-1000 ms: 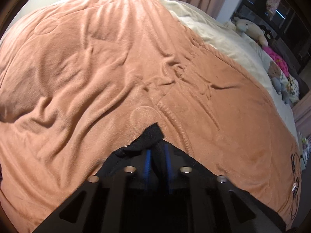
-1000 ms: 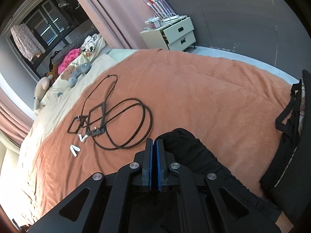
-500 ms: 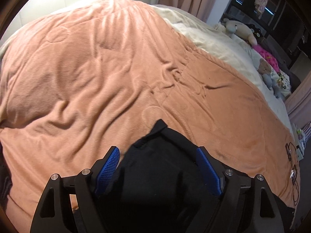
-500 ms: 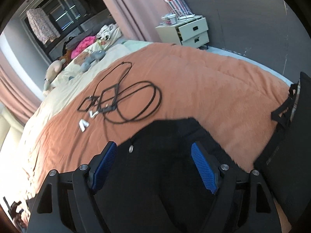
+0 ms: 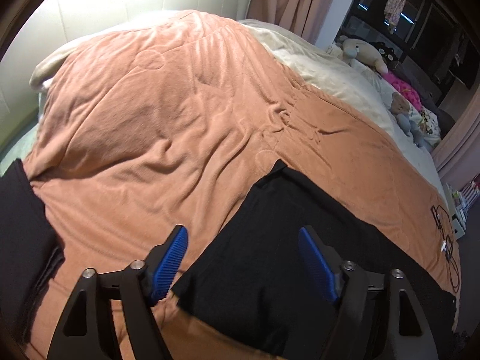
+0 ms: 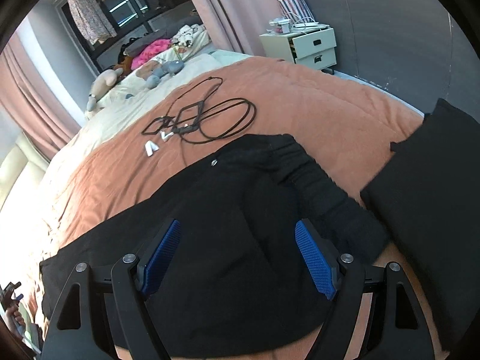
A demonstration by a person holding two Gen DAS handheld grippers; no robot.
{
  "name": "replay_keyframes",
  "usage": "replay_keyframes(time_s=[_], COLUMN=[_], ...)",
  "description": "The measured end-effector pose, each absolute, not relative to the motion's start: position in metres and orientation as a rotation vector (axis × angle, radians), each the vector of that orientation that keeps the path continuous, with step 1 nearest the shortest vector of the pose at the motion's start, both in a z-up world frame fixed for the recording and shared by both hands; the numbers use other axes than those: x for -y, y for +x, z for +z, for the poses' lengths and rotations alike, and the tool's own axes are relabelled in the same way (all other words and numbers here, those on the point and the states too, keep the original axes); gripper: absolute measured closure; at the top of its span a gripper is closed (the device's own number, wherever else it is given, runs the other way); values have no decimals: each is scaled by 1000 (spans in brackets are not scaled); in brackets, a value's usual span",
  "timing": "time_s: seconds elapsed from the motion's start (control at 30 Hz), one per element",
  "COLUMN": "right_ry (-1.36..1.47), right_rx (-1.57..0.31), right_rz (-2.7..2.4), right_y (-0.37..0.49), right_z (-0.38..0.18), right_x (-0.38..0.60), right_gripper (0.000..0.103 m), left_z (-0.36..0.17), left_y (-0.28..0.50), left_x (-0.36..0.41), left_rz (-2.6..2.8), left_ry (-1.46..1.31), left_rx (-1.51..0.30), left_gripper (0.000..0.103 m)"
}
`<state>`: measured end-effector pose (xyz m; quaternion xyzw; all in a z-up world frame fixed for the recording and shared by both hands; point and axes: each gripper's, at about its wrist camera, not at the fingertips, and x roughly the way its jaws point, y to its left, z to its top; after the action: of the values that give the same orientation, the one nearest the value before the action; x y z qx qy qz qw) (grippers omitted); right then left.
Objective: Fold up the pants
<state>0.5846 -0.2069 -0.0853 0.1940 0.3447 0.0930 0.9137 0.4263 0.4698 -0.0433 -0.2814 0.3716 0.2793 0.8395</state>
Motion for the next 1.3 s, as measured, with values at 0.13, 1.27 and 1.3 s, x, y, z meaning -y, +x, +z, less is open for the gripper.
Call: replay_keyframes(time_s=[0.13,1.27,1.3], right_ry=[406,573,570], right_rx=[-723,-797,-801], right_rz=[190,73,75], right_y=[563,538,541], right_z=[-92,-160,-161], right_x=[213,250,249], right_gripper=[25,29,31], left_z=[-51,-157,-158], left_y=[399,344,342], left_x=[-467,-449,-450], left_rz=[616,527,528], left_ry=[-646,-985,-998], left_rx=[-788,-789,-786], left_gripper=[47,68,68])
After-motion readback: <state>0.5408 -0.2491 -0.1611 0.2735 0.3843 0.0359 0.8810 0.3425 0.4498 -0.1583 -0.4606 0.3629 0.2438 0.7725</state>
